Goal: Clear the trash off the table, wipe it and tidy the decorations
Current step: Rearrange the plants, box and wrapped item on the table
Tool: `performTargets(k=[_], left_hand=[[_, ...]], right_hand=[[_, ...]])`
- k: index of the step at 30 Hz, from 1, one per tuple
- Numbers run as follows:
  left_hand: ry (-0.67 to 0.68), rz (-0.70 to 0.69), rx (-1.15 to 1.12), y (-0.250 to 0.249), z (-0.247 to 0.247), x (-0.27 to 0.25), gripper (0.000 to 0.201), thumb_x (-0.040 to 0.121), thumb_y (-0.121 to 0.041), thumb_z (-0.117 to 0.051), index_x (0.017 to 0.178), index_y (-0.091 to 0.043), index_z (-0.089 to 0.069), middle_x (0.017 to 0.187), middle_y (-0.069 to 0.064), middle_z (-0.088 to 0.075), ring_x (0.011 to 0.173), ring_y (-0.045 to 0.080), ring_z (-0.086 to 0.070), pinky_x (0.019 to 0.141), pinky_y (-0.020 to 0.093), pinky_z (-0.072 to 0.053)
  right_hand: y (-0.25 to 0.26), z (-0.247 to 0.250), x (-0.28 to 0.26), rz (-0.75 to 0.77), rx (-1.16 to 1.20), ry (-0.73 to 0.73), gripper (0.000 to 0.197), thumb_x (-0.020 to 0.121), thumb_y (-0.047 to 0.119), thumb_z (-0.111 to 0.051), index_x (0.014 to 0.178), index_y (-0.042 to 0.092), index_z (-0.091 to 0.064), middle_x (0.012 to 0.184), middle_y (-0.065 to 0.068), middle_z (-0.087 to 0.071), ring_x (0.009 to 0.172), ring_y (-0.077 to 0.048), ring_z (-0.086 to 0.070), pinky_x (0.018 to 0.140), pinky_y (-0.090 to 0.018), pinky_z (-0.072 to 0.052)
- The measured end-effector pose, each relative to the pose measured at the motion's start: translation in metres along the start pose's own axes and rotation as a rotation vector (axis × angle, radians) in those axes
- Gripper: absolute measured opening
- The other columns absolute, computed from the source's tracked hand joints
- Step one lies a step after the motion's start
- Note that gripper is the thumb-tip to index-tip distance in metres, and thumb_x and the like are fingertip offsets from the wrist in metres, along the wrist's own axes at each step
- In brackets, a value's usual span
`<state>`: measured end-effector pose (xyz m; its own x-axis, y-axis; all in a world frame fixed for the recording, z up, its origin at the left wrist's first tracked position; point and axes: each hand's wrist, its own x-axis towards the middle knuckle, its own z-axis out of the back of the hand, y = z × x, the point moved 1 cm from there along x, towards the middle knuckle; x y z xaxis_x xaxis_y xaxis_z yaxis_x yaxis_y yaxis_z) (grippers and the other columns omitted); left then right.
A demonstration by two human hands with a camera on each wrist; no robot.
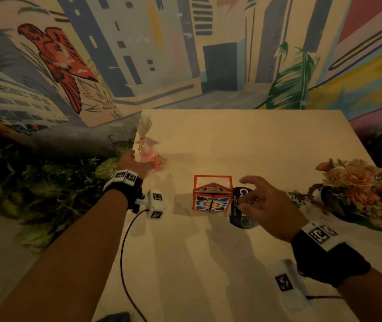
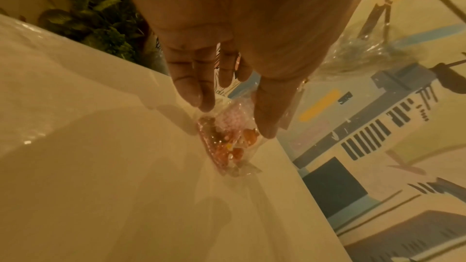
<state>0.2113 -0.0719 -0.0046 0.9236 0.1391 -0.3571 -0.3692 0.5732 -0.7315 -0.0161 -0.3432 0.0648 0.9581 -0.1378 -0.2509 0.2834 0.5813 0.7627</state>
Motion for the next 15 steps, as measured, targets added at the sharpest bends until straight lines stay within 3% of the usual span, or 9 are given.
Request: performTargets(k=[2, 3, 5, 6, 9, 12, 15], left_hand=[[0.093, 0.001, -0.111, -0.010, -0.004, 0.005, 0.075, 0.064, -0.029, -0.082, 0.129, -0.013, -0.047, 0.131, 0.009, -0.053, 0.111, 0.030, -0.057, 0.093, 0.040, -0.049], [0.116, -0.026, -0.134, -0.011, -0.008, 0.011, 0.067, 0.060, -0.029, -0.084, 0.117, -0.012, -0.052, 0.117, 0.009, -0.060, 0.097, 0.026, -0.062, 0.082, 0.035, -0.053], [0.066, -0.084, -0.070, -0.016, -0.011, 0.013, 0.050, 0.066, -0.025, -0.084, 0.104, -0.013, -0.053, 0.087, 0.002, -0.062, 0.072, 0.014, -0.060, 0.059, 0.022, -0.046], [0.036, -0.090, -0.044, -0.017, -0.012, 0.013, 0.046, 0.070, -0.025, -0.082, 0.105, -0.011, -0.055, 0.085, 0.003, -0.061, 0.072, 0.015, -0.060, 0.059, 0.022, -0.045], [-0.012, -0.098, -0.011, -0.019, -0.014, 0.015, 0.051, 0.073, -0.026, -0.078, 0.115, -0.005, -0.057, 0.104, 0.014, -0.065, 0.094, 0.031, -0.064, 0.073, 0.032, -0.050], [-0.029, -0.109, -0.020, -0.014, -0.017, 0.000, 0.047, 0.076, -0.023, -0.077, 0.115, -0.004, -0.057, 0.100, 0.014, -0.064, 0.092, 0.032, -0.063, 0.071, 0.029, -0.046], [-0.015, -0.166, -0.002, 0.001, -0.020, -0.023, 0.041, 0.075, -0.023, -0.077, 0.110, -0.011, -0.059, 0.092, 0.004, -0.062, 0.090, 0.029, -0.063, 0.074, 0.030, -0.045]], right_hand=[[-0.004, 0.001, -0.012, 0.008, -0.001, 0.009, 0.042, 0.086, 0.018, -0.066, 0.117, 0.036, -0.043, 0.096, 0.008, -0.068, 0.081, -0.007, -0.069, 0.071, -0.024, -0.059], [-0.007, 0.001, -0.017, 0.013, -0.010, 0.006, 0.040, 0.086, 0.018, -0.067, 0.115, 0.036, -0.045, 0.092, 0.011, -0.068, 0.079, -0.006, -0.068, 0.071, -0.025, -0.059], [-0.012, 0.001, -0.025, 0.009, -0.014, 0.001, 0.038, 0.085, 0.020, -0.068, 0.114, 0.033, -0.049, 0.087, 0.010, -0.069, 0.076, -0.007, -0.068, 0.071, -0.029, -0.059], [-0.015, 0.001, -0.028, 0.004, -0.009, 0.004, 0.037, 0.084, 0.020, -0.068, 0.114, 0.033, -0.050, 0.085, 0.009, -0.069, 0.074, -0.008, -0.068, 0.071, -0.030, -0.058], [-0.021, -0.001, -0.030, 0.013, 0.003, -0.018, 0.036, 0.083, 0.020, -0.069, 0.110, 0.034, -0.051, 0.082, 0.009, -0.069, 0.071, -0.008, -0.067, 0.069, -0.032, -0.058], [-0.019, -0.002, -0.028, 0.058, -0.006, -0.077, 0.036, 0.081, 0.018, -0.071, 0.104, 0.038, -0.051, 0.079, 0.011, -0.067, 0.073, -0.007, -0.064, 0.065, -0.025, -0.054], [-0.013, -0.002, -0.021, 0.101, -0.032, -0.153, 0.039, 0.079, 0.015, -0.073, 0.106, 0.033, -0.051, 0.087, 0.012, -0.061, 0.078, -0.005, -0.059, 0.062, -0.015, -0.048]])
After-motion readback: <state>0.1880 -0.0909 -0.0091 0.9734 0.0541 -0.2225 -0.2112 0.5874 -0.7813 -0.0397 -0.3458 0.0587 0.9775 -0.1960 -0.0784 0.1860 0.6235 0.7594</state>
